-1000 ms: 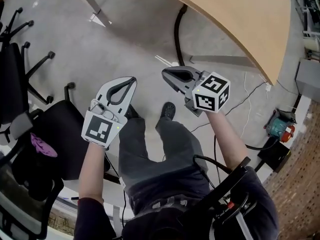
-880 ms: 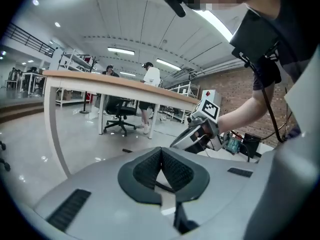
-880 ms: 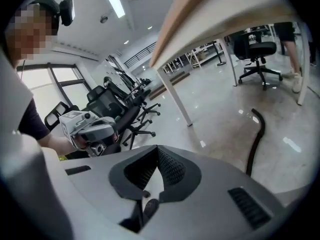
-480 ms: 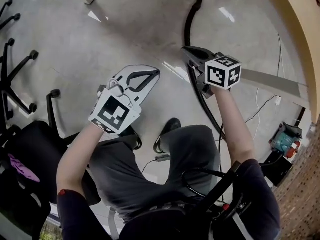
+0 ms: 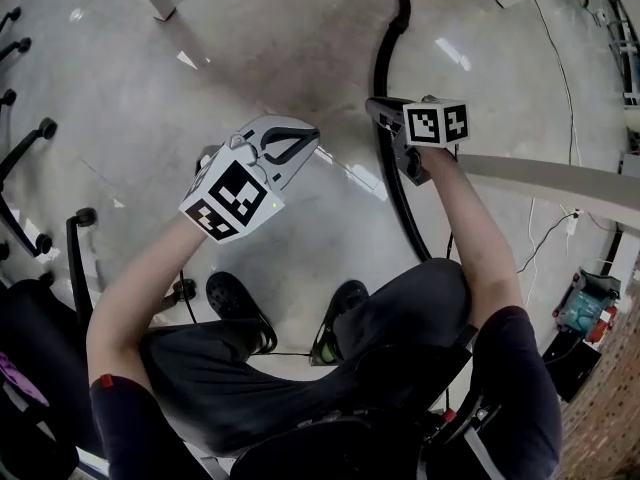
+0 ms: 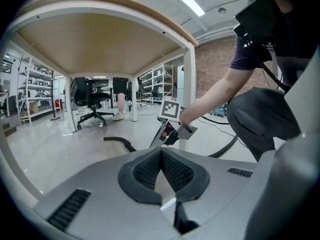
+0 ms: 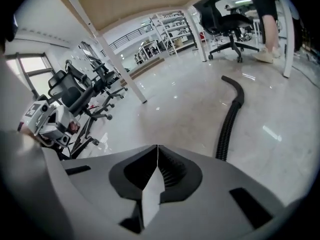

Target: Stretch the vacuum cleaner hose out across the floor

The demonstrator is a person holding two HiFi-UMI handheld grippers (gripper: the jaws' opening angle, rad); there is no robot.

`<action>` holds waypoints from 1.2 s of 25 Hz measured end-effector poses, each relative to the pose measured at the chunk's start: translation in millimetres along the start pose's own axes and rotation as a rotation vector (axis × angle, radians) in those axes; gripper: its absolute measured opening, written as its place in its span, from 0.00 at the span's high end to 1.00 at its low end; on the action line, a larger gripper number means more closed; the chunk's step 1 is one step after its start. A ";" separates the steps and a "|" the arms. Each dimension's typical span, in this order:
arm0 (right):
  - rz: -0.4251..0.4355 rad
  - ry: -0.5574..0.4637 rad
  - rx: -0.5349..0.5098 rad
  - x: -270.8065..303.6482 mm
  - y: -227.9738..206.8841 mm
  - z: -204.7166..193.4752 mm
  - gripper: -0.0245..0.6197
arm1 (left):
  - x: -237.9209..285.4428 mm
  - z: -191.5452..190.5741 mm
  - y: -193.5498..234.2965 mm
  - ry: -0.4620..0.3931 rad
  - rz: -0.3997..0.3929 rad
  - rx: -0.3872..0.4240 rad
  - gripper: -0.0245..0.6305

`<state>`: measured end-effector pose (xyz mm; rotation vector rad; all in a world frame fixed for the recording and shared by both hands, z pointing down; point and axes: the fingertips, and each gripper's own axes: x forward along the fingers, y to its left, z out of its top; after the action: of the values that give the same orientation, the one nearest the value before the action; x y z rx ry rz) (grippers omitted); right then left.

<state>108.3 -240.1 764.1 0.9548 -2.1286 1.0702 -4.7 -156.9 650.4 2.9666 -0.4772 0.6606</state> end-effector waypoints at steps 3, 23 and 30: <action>-0.080 0.019 -0.003 13.8 -39.4 -14.4 0.95 | 6.0 -18.8 -4.3 0.044 -0.007 0.011 0.95; -0.390 0.302 -0.001 78.5 -180.0 -118.9 0.67 | 24.4 -123.7 -8.4 0.229 0.013 -0.208 0.95; -0.401 0.328 -0.137 86.6 -177.8 -118.3 0.67 | 12.6 -148.2 -2.6 0.246 0.032 -0.319 0.95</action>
<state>218.4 -246.2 966.4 1.0077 -1.6342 0.8045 -52.8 -138.9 789.9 2.5445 -0.5515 0.8491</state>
